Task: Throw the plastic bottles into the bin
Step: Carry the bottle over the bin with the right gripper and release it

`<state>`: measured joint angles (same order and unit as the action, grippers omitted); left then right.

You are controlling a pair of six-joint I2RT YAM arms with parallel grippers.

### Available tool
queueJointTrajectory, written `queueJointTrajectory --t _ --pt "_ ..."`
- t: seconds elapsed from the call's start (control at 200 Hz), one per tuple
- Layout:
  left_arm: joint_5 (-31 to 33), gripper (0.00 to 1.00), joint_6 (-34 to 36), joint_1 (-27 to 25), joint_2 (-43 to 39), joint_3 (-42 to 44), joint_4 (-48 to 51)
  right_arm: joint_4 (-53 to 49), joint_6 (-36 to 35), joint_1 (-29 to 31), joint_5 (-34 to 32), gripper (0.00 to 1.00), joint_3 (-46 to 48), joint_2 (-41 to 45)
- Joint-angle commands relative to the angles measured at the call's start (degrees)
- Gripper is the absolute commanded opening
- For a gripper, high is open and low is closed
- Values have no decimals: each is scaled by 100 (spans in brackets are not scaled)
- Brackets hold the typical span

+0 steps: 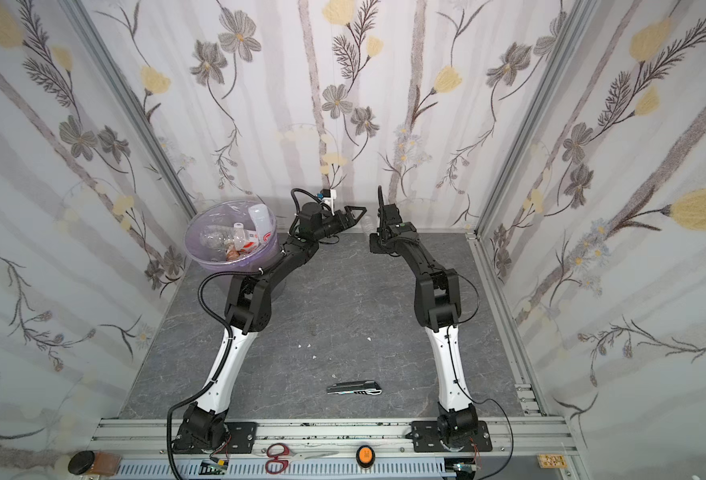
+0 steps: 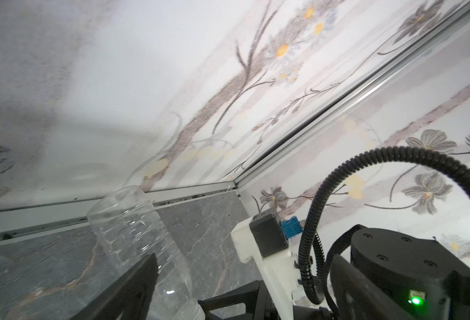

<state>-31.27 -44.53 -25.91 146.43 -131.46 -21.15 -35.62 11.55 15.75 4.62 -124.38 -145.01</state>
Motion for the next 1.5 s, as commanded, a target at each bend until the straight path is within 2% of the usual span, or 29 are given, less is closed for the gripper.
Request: queueJointTrajectory --t 0.0,0.11,0.275,0.425,0.55,0.779,0.949,1.009,1.184,1.289,1.324,1.384,1.449,1.494 --pt "81 100 82 -45 -525 237 -189 582 89 -5 223 8 735 594" --pt "315 100 366 -46 -1412 912 -106 740 139 15 264 7 1278 1203" --pt "555 100 807 -48 -2733 1589 251 726 163 240 329 7 1471 1882" --pt "1158 100 1379 4 -4013 2145 936 556 229 741 368 7 835 2207" --pt "1547 100 1399 372 -5313 3059 946 820 341 1204 372 7 257 2442" --pt "2534 100 1652 1125 -7682 4610 946 2322 461 1830 37 7 95 3030" --pt "2872 100 1614 1472 -8640 5223 946 4132 488 2172 -284 10 966 3721" --pt "2904 100 1610 1525 -8803 5341 946 4154 616 2242 -225 10 621 3545" --pt "2951 100 1599 1632 -9022 5507 973 2579 593 2718 88 10 -1755 1756" --pt "2951 100 1632 1690 -9079 5582 996 1990 725 2939 446 11 -2020 1024" --pt "2951 100 1628 1710 -9088 5611 1005 1823 699 3002 571 15 -2021 863" --pt "2917 100 1606 1730 -9097 5661 1016 1516 560 3083 675 32 -2020 708" --pt "2873 100 1567 1747 -9106 5693 1025 1311 414 3091 653 65 -2020 785" --pt "2853 100 1530 1745 -9098 5693 1026 1332 324 3090 629 82 -2013 973"
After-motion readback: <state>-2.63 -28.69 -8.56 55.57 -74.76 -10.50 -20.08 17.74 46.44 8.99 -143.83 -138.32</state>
